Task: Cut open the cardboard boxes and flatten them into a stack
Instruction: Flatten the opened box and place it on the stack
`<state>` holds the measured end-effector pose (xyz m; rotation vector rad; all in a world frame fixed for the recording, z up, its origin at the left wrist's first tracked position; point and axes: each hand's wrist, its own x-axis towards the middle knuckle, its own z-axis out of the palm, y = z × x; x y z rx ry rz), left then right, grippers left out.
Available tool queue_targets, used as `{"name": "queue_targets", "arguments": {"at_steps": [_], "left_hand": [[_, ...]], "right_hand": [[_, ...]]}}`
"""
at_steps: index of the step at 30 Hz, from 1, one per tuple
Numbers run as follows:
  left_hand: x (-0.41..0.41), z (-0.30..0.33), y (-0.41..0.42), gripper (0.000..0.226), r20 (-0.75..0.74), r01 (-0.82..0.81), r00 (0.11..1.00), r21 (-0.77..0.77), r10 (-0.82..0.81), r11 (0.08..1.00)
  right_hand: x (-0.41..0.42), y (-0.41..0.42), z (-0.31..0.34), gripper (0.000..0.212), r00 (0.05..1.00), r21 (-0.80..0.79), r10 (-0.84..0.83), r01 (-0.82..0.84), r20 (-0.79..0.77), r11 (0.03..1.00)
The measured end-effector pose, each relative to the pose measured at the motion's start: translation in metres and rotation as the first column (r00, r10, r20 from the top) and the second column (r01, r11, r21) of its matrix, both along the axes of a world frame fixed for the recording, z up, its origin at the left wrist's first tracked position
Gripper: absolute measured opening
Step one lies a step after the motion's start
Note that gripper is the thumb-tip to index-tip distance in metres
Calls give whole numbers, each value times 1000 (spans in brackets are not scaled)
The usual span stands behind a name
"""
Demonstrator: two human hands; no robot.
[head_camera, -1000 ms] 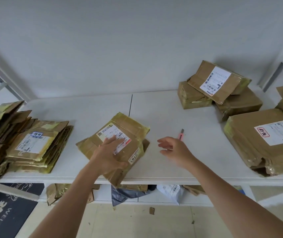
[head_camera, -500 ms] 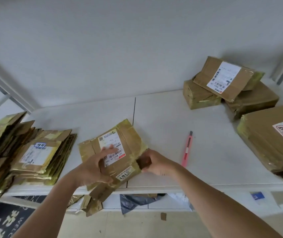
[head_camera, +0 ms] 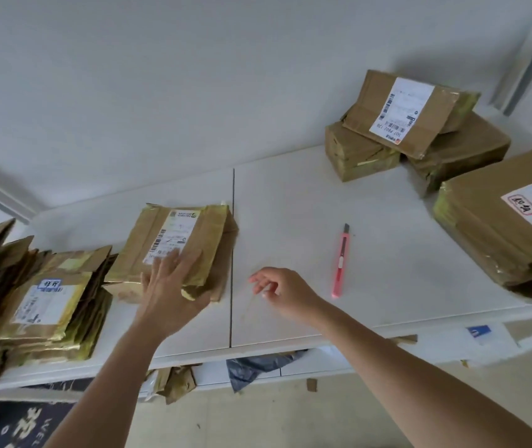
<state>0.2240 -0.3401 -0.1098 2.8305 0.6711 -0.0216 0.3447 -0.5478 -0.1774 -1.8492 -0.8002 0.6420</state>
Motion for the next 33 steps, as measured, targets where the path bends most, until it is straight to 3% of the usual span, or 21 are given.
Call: {"name": "queue_targets", "arguments": {"at_steps": [2, 4, 6, 9, 12, 14, 17, 20, 23, 28, 33], "left_hand": [[6, -5, -5, 52, 150, -108, 982, -54, 115, 993], [9, 1, -10, 36, 302, -205, 904, -321, 304, 925], [8, 9, -17, 27, 295, -165, 843, -652, 449, 740], [5, 14, -33, 22, 238, -59, 856, -836, 458, 545], [4, 8, -33, 24, 216, -41, 856, -877, 470, 478], [6, 7, -30, 28, 194, -47, 863, -887, 466, 458], [8, 5, -24, 39, 170, -52, 871, -901, 462, 430], [11, 4, -23, 38, 150, -66, 877, -904, 457, 422], [14, 3, -23, 32, 139, -67, 881, -910, 452, 409], [7, 5, -21, 45, 154, -33, 881, -923, 447, 382], [-2, 6, -14, 44, 168, -11, 871, -933, 461, 360]], "right_hand": [[2, 1, 2, 39, 1000, 28, -18, 18, 14, 999], [2, 1, 3, 39, 998, 57, -49, 47, 42, 997], [1, 3, 3, 40, 997, 108, -70, 66, 36, 992], [-8, 8, 2, 52, 1000, 124, -6, 6, -4, 992], [-18, 14, 0, 67, 989, 22, 136, -135, -59, 991], [-24, 21, -1, 75, 980, -70, 196, -194, 22, 979], [-32, 34, 0, 84, 966, -224, 209, -172, 154, 959], [-37, 51, 2, 90, 971, -299, 190, -140, 146, 944], [-35, 59, 1, 91, 970, -303, 215, -172, 113, 937], [-31, 59, 4, 82, 972, -286, 228, -201, 65, 937], [-26, 49, 10, 53, 994, -111, 72, -81, -81, 991]]}}
